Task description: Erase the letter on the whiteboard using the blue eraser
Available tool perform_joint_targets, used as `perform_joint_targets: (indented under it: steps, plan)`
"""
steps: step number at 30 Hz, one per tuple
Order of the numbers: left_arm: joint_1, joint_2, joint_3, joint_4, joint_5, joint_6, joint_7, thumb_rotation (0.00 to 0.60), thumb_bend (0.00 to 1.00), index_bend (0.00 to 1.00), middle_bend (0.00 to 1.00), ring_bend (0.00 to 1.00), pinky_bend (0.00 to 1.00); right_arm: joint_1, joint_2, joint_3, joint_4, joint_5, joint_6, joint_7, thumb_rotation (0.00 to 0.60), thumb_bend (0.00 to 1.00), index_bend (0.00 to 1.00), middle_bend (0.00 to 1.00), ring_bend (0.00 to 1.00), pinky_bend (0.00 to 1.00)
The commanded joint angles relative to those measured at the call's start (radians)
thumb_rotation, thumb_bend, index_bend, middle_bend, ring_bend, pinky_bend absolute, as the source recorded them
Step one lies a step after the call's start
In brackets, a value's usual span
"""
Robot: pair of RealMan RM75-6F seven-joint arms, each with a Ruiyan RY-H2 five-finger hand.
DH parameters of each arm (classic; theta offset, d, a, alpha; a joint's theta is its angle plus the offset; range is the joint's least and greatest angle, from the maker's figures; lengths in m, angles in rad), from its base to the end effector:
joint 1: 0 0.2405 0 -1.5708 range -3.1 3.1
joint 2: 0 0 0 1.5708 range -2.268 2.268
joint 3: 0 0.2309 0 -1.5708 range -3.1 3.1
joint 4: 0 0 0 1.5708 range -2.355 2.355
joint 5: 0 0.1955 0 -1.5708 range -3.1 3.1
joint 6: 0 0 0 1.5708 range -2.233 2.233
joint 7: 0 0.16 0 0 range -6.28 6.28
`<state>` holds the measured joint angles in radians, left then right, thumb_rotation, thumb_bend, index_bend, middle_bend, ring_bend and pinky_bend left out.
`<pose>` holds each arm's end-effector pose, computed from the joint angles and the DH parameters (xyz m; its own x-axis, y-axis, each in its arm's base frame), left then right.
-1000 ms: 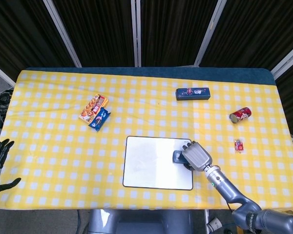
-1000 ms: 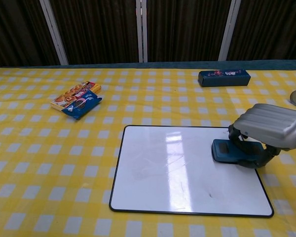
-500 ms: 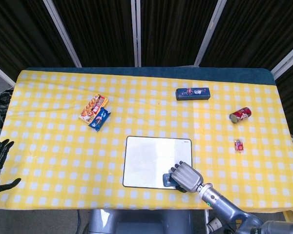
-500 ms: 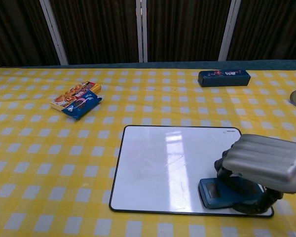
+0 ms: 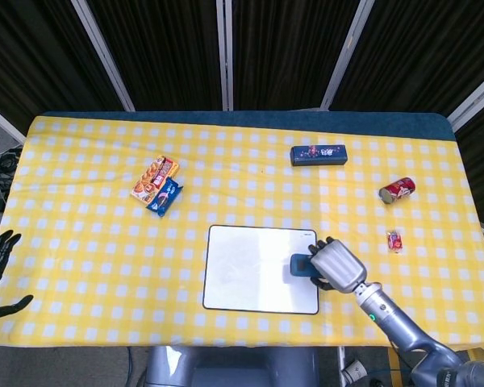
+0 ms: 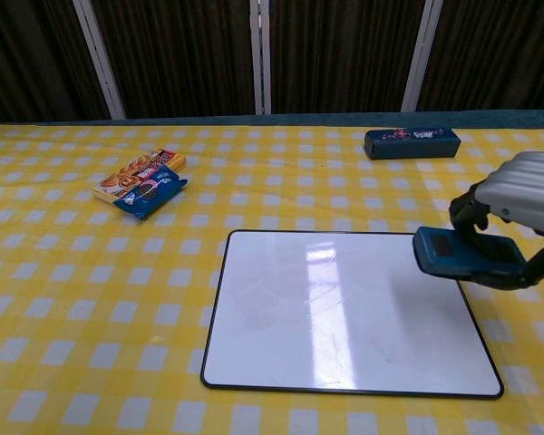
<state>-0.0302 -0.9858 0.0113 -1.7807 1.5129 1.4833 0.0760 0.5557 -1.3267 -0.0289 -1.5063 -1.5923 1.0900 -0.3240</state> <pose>-0.2740 0.1651 0.1750 0.4320 0.0895 0.8974 0.8997 0.0254 -0.4357 -0.1875 -0.2742 0.0347 0.7195 -0.0887 0.6888 -0.5991 -0.5809 0.5510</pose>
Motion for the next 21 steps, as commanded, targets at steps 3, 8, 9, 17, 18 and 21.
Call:
perform_joint_targets:
  steps: [3, 8, 9, 17, 18, 21]
  plan:
    - [0.001, 0.003, 0.001, -0.005, 0.006, 0.004, -0.003, 0.600, 0.00, 0.00, 0.00, 0.00, 0.00, -0.046, -0.025, 0.004, 0.189, 0.062, 0.000, 0.100, 0.600, 0.44, 0.53, 0.56, 0.46, 0.51]
    - [0.004, 0.007, 0.002, -0.015, 0.015, 0.013, -0.004, 0.600, 0.00, 0.00, 0.00, 0.00, 0.00, -0.072, -0.059, -0.017, 0.269, 0.069, -0.008, 0.168, 0.600, 0.31, 0.41, 0.43, 0.38, 0.42]
    - [0.005, 0.008, 0.004, -0.017, 0.019, 0.015, -0.002, 0.600, 0.00, 0.00, 0.00, 0.00, 0.00, -0.075, -0.051, -0.021, 0.263, 0.092, -0.036, 0.157, 0.600, 0.18, 0.28, 0.31, 0.29, 0.33]
    - [0.011, 0.008, 0.009, -0.017, 0.026, 0.021, -0.005, 0.600, 0.00, 0.00, 0.00, 0.00, 0.00, -0.135, 0.044, 0.002, 0.084, 0.147, 0.031, 0.118, 0.600, 0.00, 0.00, 0.00, 0.00, 0.00]
    - [0.011, 0.009, 0.009, -0.017, 0.027, 0.023, -0.007, 0.600, 0.00, 0.00, 0.00, 0.00, 0.00, -0.149, 0.064, 0.002, 0.053, 0.138, 0.060, 0.132, 0.600, 0.00, 0.00, 0.00, 0.00, 0.00]
    - [0.012, 0.012, 0.009, -0.013, 0.033, 0.027, -0.022, 0.600, 0.00, 0.00, 0.00, 0.00, 0.00, -0.200, 0.134, 0.000, -0.048, 0.113, 0.157, 0.180, 0.600, 0.00, 0.00, 0.00, 0.00, 0.00]
